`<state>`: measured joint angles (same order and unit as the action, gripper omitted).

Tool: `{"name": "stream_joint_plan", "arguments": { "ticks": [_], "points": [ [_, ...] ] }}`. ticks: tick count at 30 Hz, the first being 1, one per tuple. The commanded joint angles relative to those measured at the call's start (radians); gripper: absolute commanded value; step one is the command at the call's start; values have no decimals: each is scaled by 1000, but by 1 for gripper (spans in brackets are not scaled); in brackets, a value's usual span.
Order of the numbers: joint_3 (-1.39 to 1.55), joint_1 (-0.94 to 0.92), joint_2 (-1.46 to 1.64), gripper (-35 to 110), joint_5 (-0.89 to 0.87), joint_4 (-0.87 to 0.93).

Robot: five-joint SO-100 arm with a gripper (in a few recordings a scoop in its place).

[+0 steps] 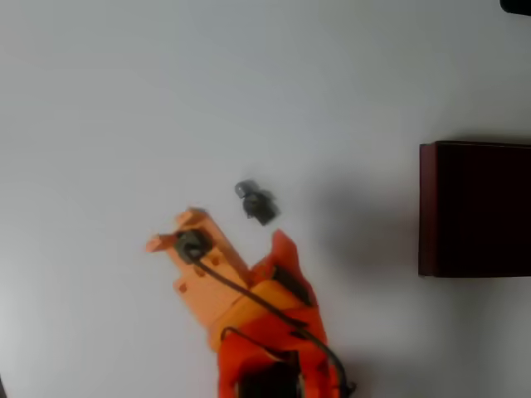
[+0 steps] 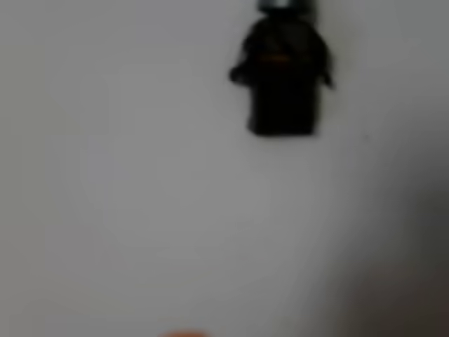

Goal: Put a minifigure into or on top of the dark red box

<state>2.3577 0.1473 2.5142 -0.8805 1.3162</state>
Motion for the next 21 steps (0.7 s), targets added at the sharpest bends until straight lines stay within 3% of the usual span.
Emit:
{"name": "stream_joint_plan", "arguments": {
  "ticks": [1,7,21],
  "points": [
    [-60,9,-48,23,-78,-15],
    [-58,26,-129,23,-195,-67],
    [17,35,-316,23,-262,-262]
  ]
}}
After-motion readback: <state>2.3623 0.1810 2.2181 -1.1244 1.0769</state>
